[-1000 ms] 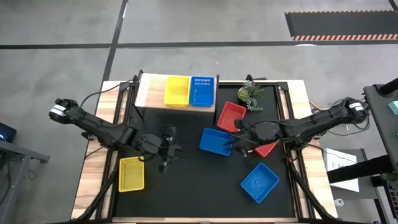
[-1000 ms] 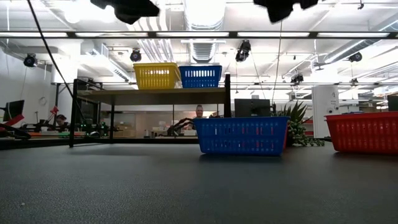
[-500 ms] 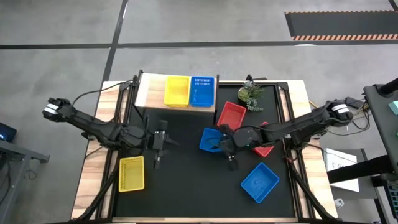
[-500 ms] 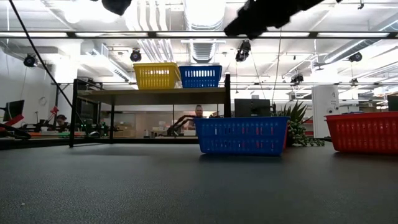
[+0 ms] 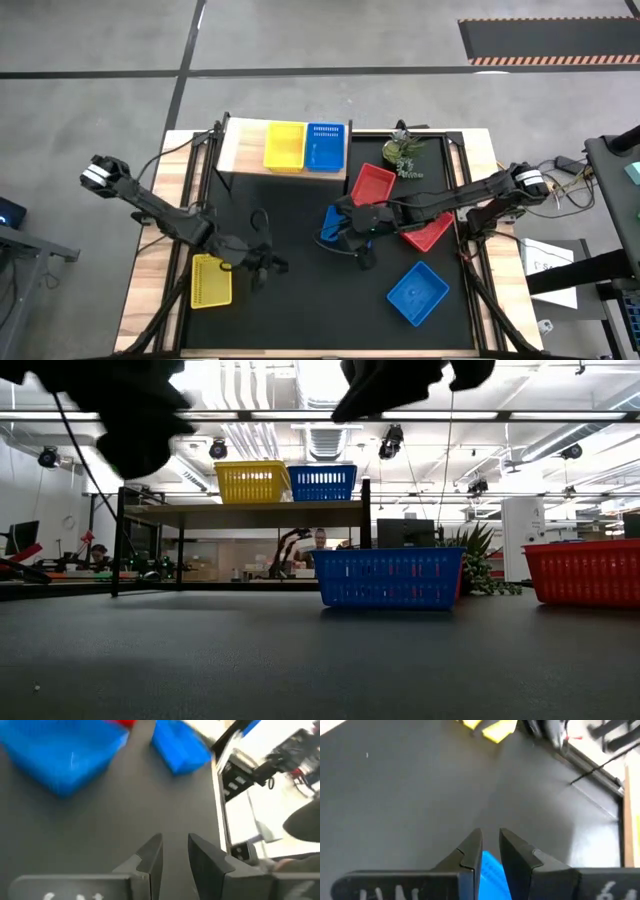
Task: Stack baskets on shelf by color
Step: Stack the top blue bin on top of the blue bins on the shelf
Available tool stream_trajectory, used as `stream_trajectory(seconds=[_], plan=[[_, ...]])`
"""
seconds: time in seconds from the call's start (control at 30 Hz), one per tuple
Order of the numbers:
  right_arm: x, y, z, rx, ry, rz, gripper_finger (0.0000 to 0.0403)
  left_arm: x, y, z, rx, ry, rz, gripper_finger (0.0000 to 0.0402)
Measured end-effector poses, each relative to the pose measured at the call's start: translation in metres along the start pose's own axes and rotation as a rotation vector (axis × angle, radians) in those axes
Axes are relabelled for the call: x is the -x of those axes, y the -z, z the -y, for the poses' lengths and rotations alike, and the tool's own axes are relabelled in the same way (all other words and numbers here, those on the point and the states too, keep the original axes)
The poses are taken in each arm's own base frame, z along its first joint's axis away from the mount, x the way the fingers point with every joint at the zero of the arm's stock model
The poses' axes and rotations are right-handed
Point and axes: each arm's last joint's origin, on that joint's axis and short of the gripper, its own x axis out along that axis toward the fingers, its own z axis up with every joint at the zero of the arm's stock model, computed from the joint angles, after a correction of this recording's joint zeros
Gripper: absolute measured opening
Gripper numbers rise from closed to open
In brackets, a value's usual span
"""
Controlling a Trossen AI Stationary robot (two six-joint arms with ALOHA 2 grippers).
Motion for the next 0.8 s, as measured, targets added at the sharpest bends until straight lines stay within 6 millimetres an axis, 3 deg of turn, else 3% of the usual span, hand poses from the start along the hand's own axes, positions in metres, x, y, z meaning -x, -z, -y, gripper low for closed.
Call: stream_trajectory(seconds=[0.23, 0.4, 0.57, 0.8], plan=[[-0.001, 0.004, 0.003, -0.007, -0.025, -0.025, 0.0058, 0.008, 0.031, 0.007, 0.417, -0.165, -0.305, 0.0075], [-0.001, 0.005, 0.002, 0.008, -0.028, -0.032, 0.0058, 0.021, 0.029, 0.014, 0.589, -0.286, -0.476, 0.0075], [-0.001, 0.007, 0.002, 0.017, -0.036, -0.045, 0.0058, 0.031, 0.007, 0.042, 0.623, -0.238, -0.593, 0.0073], [-0.003, 0.013, -0.002, 0.030, -0.052, -0.075, 0.0058, 0.051, -0.003, 0.068, 0.420, -0.290, -0.810, 0.0052]])
